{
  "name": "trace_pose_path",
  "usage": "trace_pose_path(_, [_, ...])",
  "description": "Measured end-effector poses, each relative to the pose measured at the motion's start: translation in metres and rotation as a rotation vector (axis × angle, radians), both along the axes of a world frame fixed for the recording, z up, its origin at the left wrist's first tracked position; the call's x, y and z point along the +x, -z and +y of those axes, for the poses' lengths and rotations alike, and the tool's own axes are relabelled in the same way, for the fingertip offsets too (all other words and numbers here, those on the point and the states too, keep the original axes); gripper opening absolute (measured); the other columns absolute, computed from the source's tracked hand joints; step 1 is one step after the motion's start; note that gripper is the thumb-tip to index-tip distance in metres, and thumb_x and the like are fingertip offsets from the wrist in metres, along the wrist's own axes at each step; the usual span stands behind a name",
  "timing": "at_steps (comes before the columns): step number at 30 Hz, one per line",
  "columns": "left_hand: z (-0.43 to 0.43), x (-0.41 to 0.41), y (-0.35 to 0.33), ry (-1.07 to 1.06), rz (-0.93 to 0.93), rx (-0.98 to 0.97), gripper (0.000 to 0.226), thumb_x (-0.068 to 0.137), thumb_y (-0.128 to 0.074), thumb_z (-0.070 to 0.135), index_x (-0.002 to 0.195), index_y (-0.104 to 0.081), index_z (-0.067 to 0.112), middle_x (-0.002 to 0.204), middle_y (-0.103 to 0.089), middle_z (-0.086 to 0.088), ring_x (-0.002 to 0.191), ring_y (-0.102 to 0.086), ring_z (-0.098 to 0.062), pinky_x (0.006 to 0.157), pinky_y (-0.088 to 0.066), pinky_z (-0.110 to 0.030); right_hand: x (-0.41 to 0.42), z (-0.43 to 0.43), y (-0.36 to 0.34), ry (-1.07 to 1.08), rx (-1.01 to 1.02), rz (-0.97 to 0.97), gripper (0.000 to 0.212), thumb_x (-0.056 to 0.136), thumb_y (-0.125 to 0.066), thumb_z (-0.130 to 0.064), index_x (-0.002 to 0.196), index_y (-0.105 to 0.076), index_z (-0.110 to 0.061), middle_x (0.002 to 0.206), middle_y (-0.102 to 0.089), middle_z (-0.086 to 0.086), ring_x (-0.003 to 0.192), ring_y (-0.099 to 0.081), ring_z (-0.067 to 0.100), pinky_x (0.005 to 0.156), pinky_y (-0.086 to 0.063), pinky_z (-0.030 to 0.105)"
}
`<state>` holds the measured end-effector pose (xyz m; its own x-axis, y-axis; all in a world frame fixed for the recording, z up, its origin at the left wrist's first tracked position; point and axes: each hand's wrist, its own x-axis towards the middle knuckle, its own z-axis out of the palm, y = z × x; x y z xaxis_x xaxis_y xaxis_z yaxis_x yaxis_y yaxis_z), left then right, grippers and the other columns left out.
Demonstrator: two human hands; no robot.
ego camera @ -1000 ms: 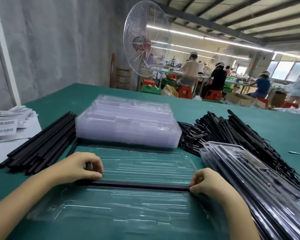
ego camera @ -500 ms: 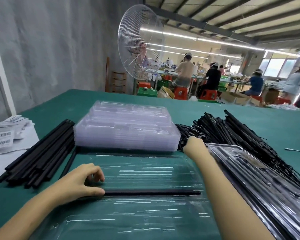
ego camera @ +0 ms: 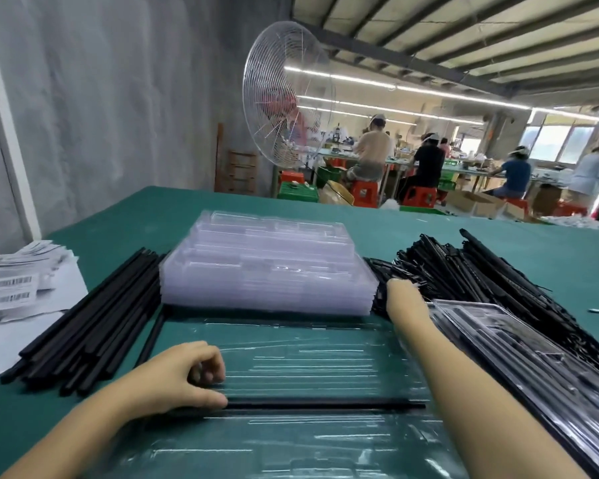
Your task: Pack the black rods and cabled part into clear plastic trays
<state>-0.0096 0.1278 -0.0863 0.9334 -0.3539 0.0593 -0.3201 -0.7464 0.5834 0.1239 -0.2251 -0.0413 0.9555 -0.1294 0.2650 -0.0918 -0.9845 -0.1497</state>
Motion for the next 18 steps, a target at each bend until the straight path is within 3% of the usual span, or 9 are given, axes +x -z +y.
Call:
trace_pose_path(5, [-0.001,0.011,-0.01,-0.008,0.129,-0.032,0.035,0.052,-0.081,0.057,0.075,-0.065,0.036,0.069,-0.055,0.015,0.061,-0.047,0.002,0.062,-0.04,-0.014,-0.007,0.001,-0.027,0.046,0.135,-0.196,0.014,0.087,-0.046,0.003,0.073,-0.045,0.0,0.103,-0.055,0.024,0.081,-0.055,0.035,0.064,-0.037,0.031])
trace_pose_path(10, [-0.008,0.016,-0.021,0.012,0.233,0.094,0.029,0.066,-0.085,0.037,0.079,-0.061,0.027,0.07,-0.052,0.013,0.056,-0.044,0.002,0.058,-0.038,-0.014,-0.028,0.003,-0.047,0.09,0.4,-0.392,0.012,0.088,-0.048,0.001,0.088,-0.059,0.006,0.106,-0.052,0.021,0.073,-0.045,0.028,0.063,-0.033,0.028])
trace_pose_path(14, [-0.02,0.012,-0.032,-0.016,0.203,0.296,0.033,0.067,-0.084,0.038,0.083,-0.056,0.028,0.078,-0.054,0.012,0.064,-0.049,0.002,0.06,-0.039,-0.012,-0.055,0.009,-0.056,-0.028,0.482,-0.502,0.023,0.098,-0.044,-0.013,0.108,-0.06,0.0,0.113,-0.049,0.021,0.1,-0.046,0.032,0.08,-0.032,0.029])
trace_pose_path(16, [-0.027,0.008,-0.037,-0.034,0.171,0.35,0.035,0.067,-0.084,0.038,0.083,-0.054,0.028,0.081,-0.056,0.011,0.07,-0.051,-0.003,0.063,-0.04,-0.016,-0.072,0.015,-0.058,-0.171,0.611,-0.497,0.02,0.1,-0.038,-0.013,0.108,-0.053,-0.002,0.101,-0.058,0.017,0.092,-0.055,0.031,0.074,-0.04,0.029])
trace_pose_path(18, [-0.033,0.003,-0.038,-0.053,0.16,0.365,0.036,0.068,-0.084,0.037,0.083,-0.052,0.028,0.083,-0.056,0.01,0.073,-0.052,-0.005,0.066,-0.041,-0.019,-0.092,0.021,-0.057,-0.349,0.702,-0.409,0.02,0.1,-0.038,-0.014,0.109,-0.054,-0.006,0.078,-0.06,0.001,0.069,-0.058,0.018,0.056,-0.044,0.015])
